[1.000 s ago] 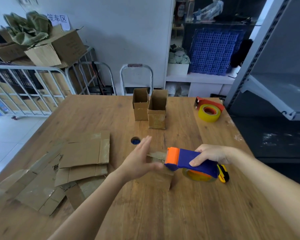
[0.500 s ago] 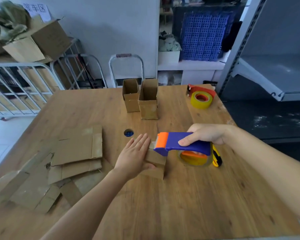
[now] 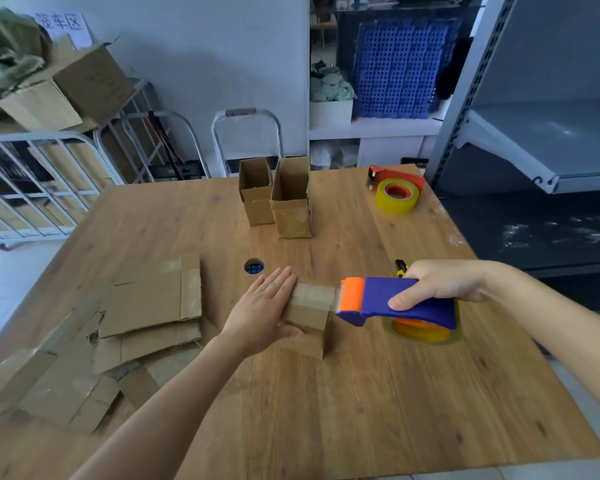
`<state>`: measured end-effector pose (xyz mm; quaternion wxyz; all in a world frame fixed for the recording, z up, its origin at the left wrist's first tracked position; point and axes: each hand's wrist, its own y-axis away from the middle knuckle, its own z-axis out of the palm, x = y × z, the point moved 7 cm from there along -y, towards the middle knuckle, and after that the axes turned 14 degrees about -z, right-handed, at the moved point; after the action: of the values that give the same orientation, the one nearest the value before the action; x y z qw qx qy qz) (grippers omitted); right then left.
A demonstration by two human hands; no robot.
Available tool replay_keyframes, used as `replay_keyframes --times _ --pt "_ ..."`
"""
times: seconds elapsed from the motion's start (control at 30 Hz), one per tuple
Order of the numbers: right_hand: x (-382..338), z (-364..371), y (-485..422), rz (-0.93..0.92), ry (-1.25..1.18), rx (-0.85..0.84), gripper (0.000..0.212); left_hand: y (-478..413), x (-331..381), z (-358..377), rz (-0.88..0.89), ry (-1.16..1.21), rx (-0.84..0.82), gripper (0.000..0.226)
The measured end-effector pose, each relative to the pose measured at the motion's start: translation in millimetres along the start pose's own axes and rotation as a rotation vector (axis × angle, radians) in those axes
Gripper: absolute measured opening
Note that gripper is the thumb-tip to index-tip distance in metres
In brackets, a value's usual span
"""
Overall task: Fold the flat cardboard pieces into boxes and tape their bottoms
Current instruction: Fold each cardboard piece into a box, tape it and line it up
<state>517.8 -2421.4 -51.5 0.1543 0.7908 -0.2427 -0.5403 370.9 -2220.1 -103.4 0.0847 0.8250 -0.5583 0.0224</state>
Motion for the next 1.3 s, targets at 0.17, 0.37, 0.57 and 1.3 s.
replay_keyframes --times 0.17,0.37,0.57,1.3 --pt "23 5 12 0.013 0.003 0.030 0.056 2 1 0 0.021 -0.052 0.007 0.101" --pt "44 11 26 0.053 -0.050 0.055 0.045 -2 -1 6 0.027 -0.084 -0.024 0.103" --pt "55 25 20 0.104 -0.070 0.089 0.037 -3 -2 10 0.019 -0.105 -0.049 0.105" --pt "42 48 -5 0.186 -0.013 0.192 0.031 -17 61 13 -0.478 -0.051 -0.201 0.064"
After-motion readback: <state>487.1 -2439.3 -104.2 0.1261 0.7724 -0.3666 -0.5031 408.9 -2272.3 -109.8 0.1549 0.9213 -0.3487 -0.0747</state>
